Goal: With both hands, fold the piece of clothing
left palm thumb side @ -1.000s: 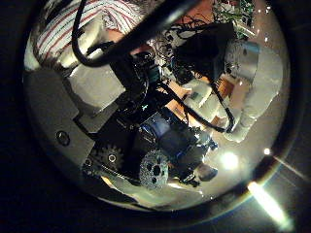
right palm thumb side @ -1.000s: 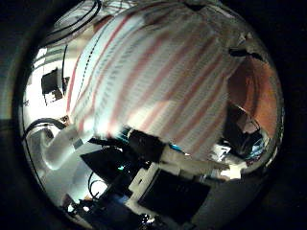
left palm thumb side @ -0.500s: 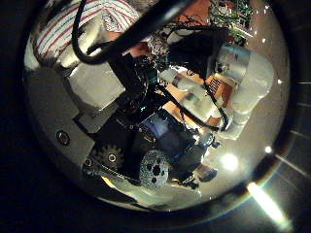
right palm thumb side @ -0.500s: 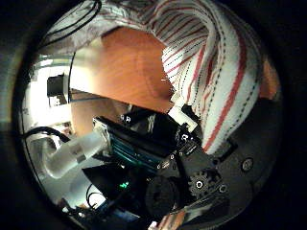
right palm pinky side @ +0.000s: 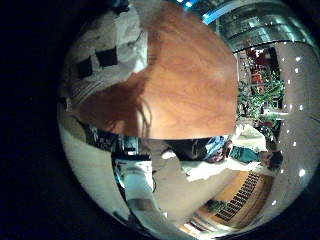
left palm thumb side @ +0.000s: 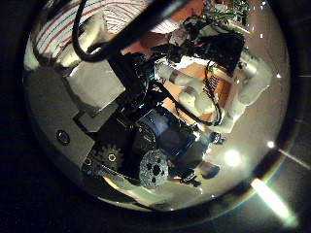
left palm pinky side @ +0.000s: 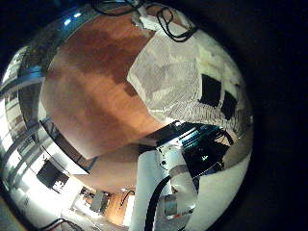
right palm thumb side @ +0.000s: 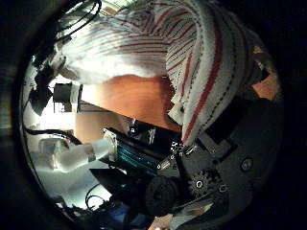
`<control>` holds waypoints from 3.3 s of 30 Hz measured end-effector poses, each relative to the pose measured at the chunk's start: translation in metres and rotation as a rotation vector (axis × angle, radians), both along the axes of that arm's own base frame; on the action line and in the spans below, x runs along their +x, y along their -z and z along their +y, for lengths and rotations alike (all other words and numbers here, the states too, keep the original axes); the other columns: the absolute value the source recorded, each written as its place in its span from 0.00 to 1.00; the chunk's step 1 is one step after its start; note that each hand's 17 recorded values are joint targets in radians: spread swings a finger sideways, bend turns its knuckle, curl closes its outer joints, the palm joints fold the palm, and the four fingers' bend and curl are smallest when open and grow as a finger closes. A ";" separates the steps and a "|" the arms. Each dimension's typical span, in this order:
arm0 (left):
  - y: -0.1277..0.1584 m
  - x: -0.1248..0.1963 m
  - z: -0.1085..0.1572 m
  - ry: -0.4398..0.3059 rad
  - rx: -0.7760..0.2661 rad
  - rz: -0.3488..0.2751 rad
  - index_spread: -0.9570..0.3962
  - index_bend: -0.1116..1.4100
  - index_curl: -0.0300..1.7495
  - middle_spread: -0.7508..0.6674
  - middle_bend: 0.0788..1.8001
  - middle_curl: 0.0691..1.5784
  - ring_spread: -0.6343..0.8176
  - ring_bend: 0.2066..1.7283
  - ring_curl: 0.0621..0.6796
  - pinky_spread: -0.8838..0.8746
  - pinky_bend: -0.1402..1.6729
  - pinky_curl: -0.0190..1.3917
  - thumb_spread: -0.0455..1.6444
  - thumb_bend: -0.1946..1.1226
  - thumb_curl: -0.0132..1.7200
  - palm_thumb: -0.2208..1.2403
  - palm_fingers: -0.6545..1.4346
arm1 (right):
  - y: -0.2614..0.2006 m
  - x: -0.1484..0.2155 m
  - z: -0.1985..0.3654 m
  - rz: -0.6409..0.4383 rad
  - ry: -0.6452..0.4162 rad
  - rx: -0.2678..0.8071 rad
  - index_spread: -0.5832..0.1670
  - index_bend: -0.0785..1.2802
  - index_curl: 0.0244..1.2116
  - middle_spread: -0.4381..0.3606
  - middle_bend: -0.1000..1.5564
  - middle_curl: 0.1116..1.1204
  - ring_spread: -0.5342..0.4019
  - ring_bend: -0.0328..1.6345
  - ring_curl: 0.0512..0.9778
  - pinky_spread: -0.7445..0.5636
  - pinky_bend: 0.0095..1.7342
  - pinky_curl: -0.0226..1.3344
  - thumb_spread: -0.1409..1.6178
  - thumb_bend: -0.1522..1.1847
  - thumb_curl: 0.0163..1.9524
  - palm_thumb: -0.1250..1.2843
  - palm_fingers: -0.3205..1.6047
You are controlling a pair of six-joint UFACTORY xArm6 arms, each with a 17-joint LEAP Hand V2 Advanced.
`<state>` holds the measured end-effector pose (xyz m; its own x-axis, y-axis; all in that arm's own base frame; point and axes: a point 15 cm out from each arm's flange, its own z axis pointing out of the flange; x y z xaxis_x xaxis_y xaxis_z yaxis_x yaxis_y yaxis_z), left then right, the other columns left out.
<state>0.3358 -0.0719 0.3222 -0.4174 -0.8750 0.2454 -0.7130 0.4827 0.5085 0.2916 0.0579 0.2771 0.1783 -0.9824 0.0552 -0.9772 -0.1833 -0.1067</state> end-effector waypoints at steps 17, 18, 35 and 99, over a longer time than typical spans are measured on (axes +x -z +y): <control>0.034 -0.015 0.032 -0.105 0.014 0.024 0.21 0.22 0.81 0.08 0.42 0.63 0.10 0.64 0.80 0.03 0.39 0.68 0.69 0.14 0.35 0.63 0.79 | -0.039 0.137 0.055 0.044 -0.143 -0.094 0.39 0.84 0.70 0.41 0.87 0.63 0.36 0.86 0.66 0.41 0.77 0.50 0.60 0.12 0.46 0.73 0.77; 0.037 -0.013 0.034 -0.116 0.017 0.019 0.21 0.22 0.81 0.09 0.42 0.63 0.10 0.64 0.80 0.03 0.39 0.68 0.69 0.14 0.34 0.63 0.79 | -0.037 0.148 0.057 0.049 -0.155 -0.116 0.40 0.84 0.70 0.41 0.87 0.63 0.36 0.86 0.66 0.41 0.77 0.50 0.60 0.11 0.47 0.73 0.76; 0.098 0.057 0.089 -0.264 0.133 -0.008 0.22 0.22 0.80 0.09 0.41 0.62 0.10 0.61 0.79 0.02 0.36 0.69 0.69 0.13 0.32 0.60 0.77 | 0.060 0.272 0.081 0.173 -0.219 -0.178 0.35 0.67 0.65 0.36 0.81 0.58 0.35 0.86 0.65 0.35 0.74 0.51 0.67 0.09 0.42 0.65 0.70; 0.025 0.030 0.046 -0.298 -0.011 -0.124 0.58 0.20 0.31 0.57 0.07 0.26 0.40 0.34 0.45 0.51 0.18 0.52 0.72 0.13 0.23 0.53 0.46 | 0.112 0.176 -0.079 0.525 0.143 0.150 0.38 0.77 0.66 0.38 0.79 0.60 0.35 0.81 0.54 0.37 0.74 0.41 0.77 0.27 0.25 0.73 0.82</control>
